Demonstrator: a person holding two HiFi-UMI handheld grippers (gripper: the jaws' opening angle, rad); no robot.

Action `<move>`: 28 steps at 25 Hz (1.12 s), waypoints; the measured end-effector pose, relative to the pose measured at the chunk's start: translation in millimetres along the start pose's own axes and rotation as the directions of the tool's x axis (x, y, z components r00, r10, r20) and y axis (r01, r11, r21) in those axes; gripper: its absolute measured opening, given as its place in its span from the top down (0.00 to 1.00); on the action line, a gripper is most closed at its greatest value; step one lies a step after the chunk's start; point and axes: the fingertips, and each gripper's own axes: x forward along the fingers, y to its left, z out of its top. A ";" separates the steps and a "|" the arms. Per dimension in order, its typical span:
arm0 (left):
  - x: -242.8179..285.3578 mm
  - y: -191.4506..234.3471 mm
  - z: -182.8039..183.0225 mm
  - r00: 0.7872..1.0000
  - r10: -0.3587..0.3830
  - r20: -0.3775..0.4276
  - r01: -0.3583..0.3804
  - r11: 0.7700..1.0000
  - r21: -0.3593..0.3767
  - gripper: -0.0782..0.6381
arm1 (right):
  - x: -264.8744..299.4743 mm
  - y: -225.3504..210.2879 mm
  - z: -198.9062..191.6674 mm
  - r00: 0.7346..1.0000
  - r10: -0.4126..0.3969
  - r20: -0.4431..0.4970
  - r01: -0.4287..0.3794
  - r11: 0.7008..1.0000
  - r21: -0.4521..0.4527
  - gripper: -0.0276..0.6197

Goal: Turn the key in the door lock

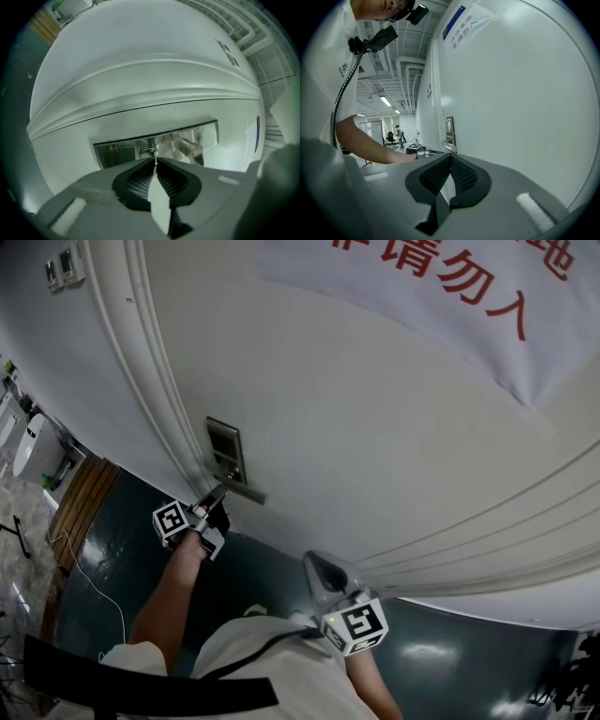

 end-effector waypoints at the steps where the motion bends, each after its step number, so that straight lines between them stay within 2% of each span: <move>1: 0.0 0.2 0.2 1.000 -0.001 0.004 0.001 1.000 -0.006 0.84 | -0.3 -0.2 0.2 1.000 -0.001 0.001 0.001 1.000 0.000 0.94; 6: 0.6 1.5 0.1 1.000 0.013 -0.006 -0.013 1.000 0.008 0.84 | -1.6 0.2 0.4 1.000 0.000 0.005 0.000 1.000 0.004 0.94; 10: -0.2 -0.1 1.2 0.999 0.044 0.001 -0.044 0.997 0.069 0.83 | -1.8 3.5 0.5 1.000 0.010 0.010 -0.010 1.000 -0.001 0.94; 12: -0.8 -1.2 1.7 0.998 0.057 0.005 -0.057 0.994 0.094 0.79 | -2.7 5.0 0.8 1.000 0.013 0.011 -0.013 1.000 0.001 0.94; 16: -4.6 3.7 3.1 0.996 0.082 0.019 -0.083 0.993 0.082 0.74 | -5.2 7.3 0.7 1.000 0.018 0.016 -0.018 1.000 0.004 0.94; 19: -10.0 5.7 3.6 0.995 0.101 0.022 -0.103 0.989 0.103 0.69 | -8.5 8.1 0.1 1.000 0.018 0.016 -0.018 1.000 0.006 0.94; 24: -22.9 11.6 0.9 0.982 0.189 0.019 -0.189 0.961 0.200 0.67 | -11.2 10.5 -0.6 0.999 0.027 0.021 -0.027 1.000 0.011 0.94; 28: -28.5 3.2 -1.9 0.976 0.217 0.013 -0.212 0.932 0.294 0.65 | -11.7 14.9 -1.2 0.999 0.041 0.023 -0.041 0.999 0.009 0.94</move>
